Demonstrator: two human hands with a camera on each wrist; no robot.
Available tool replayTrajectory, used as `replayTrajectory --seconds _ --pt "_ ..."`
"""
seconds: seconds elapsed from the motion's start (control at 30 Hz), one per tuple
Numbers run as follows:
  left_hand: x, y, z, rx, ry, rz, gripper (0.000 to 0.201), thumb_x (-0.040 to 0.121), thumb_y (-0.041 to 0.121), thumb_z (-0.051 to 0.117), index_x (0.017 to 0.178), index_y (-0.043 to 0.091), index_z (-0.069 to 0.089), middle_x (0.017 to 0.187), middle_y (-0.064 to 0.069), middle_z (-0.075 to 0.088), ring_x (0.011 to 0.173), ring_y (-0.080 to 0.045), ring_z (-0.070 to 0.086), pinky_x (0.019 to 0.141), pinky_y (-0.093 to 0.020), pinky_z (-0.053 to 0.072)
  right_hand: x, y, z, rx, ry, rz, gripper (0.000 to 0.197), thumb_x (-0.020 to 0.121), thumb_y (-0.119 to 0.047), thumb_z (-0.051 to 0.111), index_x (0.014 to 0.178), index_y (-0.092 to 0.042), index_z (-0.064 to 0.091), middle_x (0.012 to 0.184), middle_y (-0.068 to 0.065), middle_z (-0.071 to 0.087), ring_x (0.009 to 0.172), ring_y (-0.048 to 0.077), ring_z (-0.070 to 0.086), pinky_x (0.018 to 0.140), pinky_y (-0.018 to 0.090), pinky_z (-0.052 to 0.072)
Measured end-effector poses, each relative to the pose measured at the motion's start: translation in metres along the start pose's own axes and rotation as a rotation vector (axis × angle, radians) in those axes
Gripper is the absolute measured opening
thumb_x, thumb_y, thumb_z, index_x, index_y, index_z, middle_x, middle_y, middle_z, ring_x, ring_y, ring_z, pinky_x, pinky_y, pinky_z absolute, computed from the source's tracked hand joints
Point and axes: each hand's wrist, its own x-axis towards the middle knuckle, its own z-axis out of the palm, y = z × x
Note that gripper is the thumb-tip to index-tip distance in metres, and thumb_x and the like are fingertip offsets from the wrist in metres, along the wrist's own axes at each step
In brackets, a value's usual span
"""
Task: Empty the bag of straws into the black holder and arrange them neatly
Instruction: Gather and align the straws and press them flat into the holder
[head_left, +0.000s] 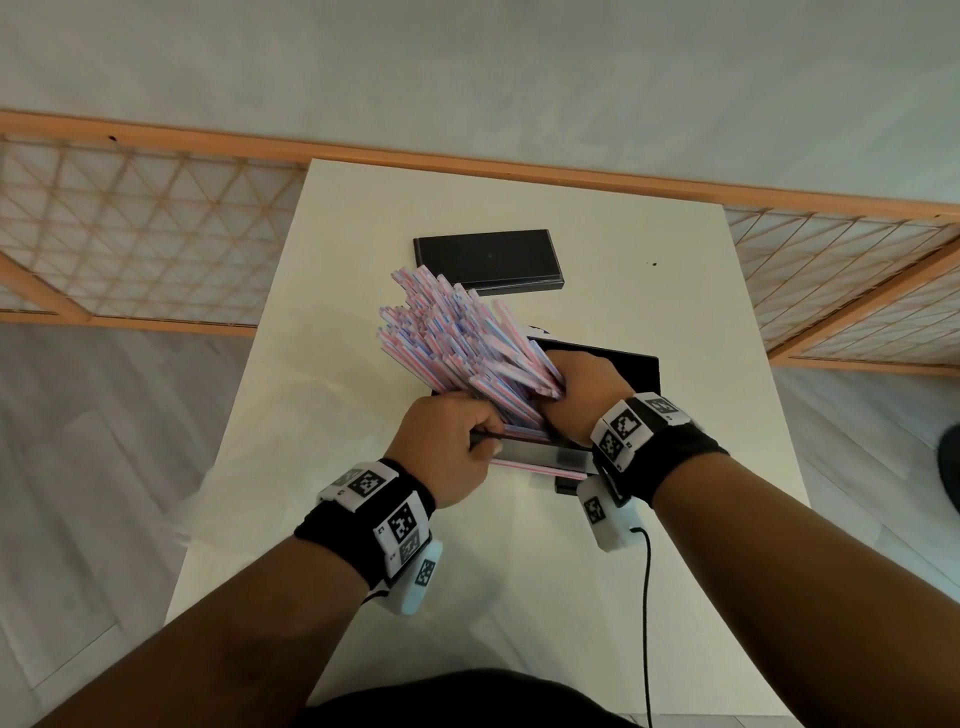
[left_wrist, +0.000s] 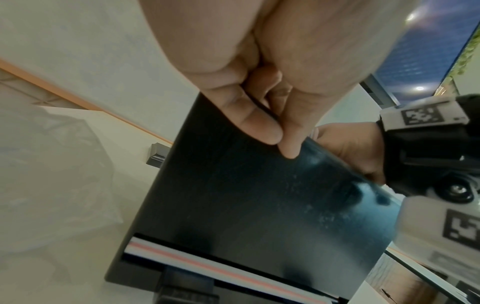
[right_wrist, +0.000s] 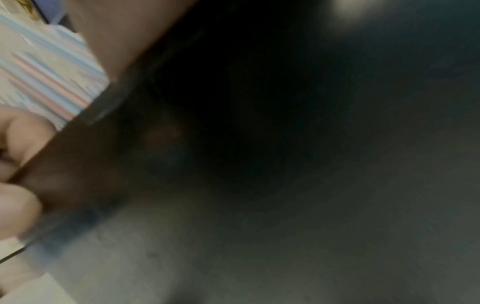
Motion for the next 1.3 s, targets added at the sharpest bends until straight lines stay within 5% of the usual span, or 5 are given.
replayTrajectory --seconds 0.4,0.67,0.8,0.97,1.3 --pt "0.001 -0.001 0.001 0.019 0.005 0.026 0.010 0.075 0.011 0.079 0.084 0.016 0.078 0.086 0.003 0.076 0.080 -0.018 0.069 0.074 -0.016 0.041 -0.006 -0.018 -0.025 -0.068 0.166 -0.263 0.024 0.087 -0.011 0.057 0.111 -0.010 0.055 0.096 0.013 0.068 0.086 0.039 0.061 0.066 0.030 0.036" --pt "-0.001 0.002 -0.003 0.000 -0.003 0.012 0.011 0.075 0.010 0.080 0.085 0.015 0.078 0.086 0.003 0.076 0.079 -0.017 0.069 0.073 -0.015 0.042 -0.018 0.004 -0.019 -0.042 0.180 -0.104 0.048 0.074 -0.032 0.080 0.110 -0.017 0.052 0.106 0.003 0.059 0.093 0.023 0.057 0.078 0.029 0.043" --pt "0.000 0.003 -0.002 -0.012 -0.022 -0.015 0.010 0.077 0.011 0.079 0.085 0.016 0.078 0.087 0.005 0.076 0.078 -0.013 0.068 0.068 0.001 0.033 -0.026 0.026 -0.018 -0.136 0.140 0.061 0.059 0.072 -0.042 0.081 0.115 -0.013 0.054 0.111 0.005 0.060 0.099 0.025 0.058 0.084 0.031 0.047" --pt "0.002 0.005 -0.003 -0.009 -0.035 -0.040 0.009 0.079 0.012 0.079 0.087 0.016 0.078 0.087 0.005 0.076 0.073 -0.012 0.066 0.066 0.004 0.031 -0.022 0.021 -0.006 -0.158 0.023 0.038 0.053 0.080 -0.033 0.069 0.128 -0.019 0.051 0.112 0.009 0.061 0.104 0.032 0.059 0.090 0.038 0.050" --pt "-0.001 0.006 -0.004 -0.033 -0.024 -0.031 0.012 0.078 0.009 0.079 0.088 0.015 0.078 0.086 0.004 0.077 0.075 -0.011 0.068 0.066 0.005 0.036 -0.009 0.010 -0.007 -0.102 0.195 -0.122 0.039 0.088 -0.024 0.062 0.126 -0.022 0.054 0.106 0.011 0.061 0.098 0.035 0.057 0.080 0.038 0.047"
